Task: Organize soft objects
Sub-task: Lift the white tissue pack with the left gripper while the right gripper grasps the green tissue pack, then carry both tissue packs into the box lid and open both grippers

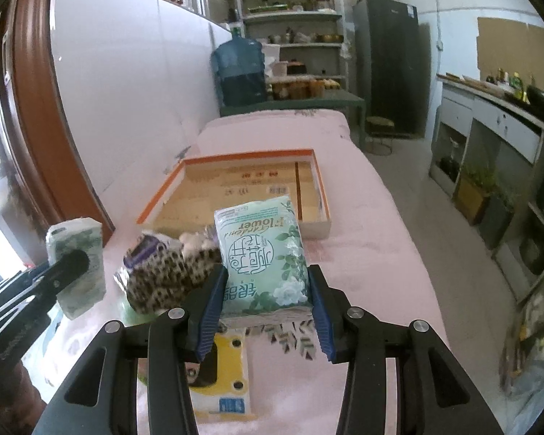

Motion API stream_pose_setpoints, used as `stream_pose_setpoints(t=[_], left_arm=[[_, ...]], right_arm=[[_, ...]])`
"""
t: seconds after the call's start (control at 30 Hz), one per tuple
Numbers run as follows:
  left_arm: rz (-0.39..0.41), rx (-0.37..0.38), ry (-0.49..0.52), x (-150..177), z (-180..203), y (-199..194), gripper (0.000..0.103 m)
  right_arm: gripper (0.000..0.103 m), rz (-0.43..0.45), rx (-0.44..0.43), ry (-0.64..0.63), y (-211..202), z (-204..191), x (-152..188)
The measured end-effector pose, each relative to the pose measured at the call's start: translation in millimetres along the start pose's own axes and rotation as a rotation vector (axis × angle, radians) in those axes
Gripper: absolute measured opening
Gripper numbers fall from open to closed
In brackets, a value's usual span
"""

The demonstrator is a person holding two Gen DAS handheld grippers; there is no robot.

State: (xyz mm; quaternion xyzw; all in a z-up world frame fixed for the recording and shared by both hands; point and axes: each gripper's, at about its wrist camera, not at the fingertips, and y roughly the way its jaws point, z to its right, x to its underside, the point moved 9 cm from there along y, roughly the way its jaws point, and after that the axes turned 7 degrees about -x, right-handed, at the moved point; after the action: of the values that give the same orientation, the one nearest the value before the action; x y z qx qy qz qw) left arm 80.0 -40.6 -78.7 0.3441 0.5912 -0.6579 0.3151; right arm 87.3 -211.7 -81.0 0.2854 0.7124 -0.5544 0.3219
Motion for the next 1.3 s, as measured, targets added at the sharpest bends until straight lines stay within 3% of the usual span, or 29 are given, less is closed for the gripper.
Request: stream_pose_setpoints(t=[0.63,1.07,1.3], left_arm=[[0.019,-0.066,0.018,-64,-5,54,0.021],[-0.041,-0.115,0.026,-83,-15,111,0.021],[-0.087,-0.074,0.017,-90,-16,135,0.021]], right_arm=[[0.046,0.005,-0.074,-0.017,39,-9,-63],[0.046,-0.026,-0.11,-0.013,84,-1,-98],[0.046,-0.058,-0.134,-0.005,111,2,-112]])
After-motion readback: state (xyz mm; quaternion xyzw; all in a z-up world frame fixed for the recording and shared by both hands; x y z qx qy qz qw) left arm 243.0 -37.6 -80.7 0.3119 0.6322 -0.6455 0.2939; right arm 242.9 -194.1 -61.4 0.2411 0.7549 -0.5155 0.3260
